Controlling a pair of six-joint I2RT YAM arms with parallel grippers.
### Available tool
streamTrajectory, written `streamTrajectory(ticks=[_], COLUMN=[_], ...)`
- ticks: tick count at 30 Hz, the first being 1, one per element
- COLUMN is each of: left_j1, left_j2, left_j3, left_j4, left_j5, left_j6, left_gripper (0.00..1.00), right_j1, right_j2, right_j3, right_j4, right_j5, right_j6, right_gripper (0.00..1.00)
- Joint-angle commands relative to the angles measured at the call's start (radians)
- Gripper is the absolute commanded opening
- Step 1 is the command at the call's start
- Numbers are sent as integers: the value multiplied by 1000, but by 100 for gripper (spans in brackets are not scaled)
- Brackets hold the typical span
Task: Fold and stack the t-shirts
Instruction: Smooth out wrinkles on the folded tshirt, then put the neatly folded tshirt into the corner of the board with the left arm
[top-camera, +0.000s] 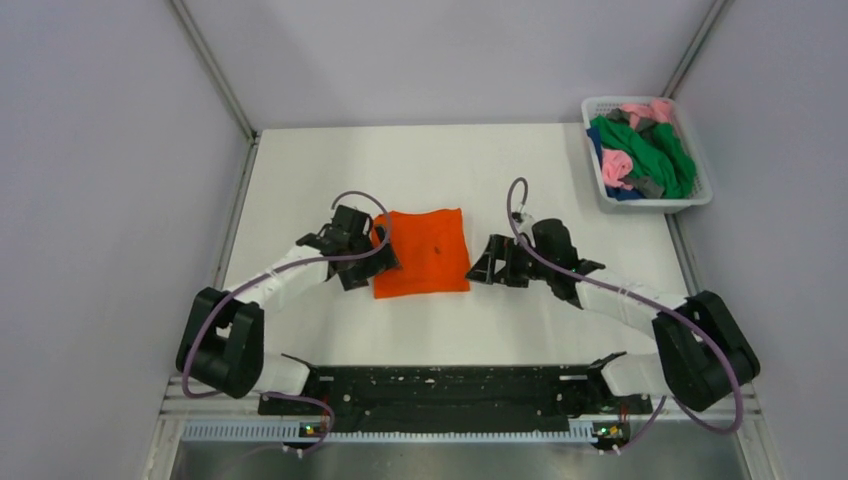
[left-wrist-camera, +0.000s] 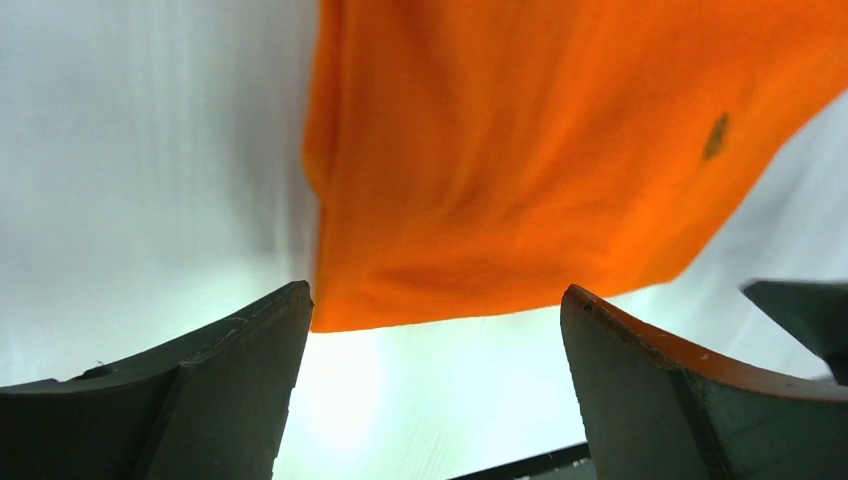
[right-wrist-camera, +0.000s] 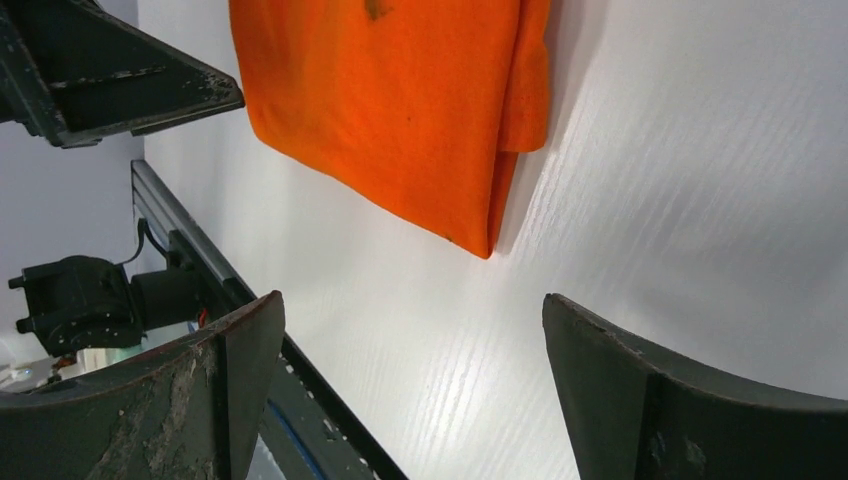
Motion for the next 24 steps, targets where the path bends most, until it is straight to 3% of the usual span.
streamTrajectory(ticks=[1,4,11,16,19,24], left_j1=[9,48,86,87,89,106], left_j2=[-26,8,207,351,437,556], left_j3=[79,86,180,259,334,535], left_j4=[-110,-69,19,51,4,-124], left_j5=[-208,-197,-88,-6,-49,-276], left_j6=[19,36,75,92,94,116], left_gripper=[99,98,68,35,0,0], right_j1=[-17,-19,-20,-26,-36,-47], right_j2=[-110,-151,-202,-205,-207,-198], right_j3=[42,34,39,46,47,36], right_j4=[-97,-129,-183,-206,-221,-201], right_j5=[83,101,128,163,186,225], right_j6=[-71,-82,-111,-128,-145,-168], right_gripper=[98,99,99,99,99,99])
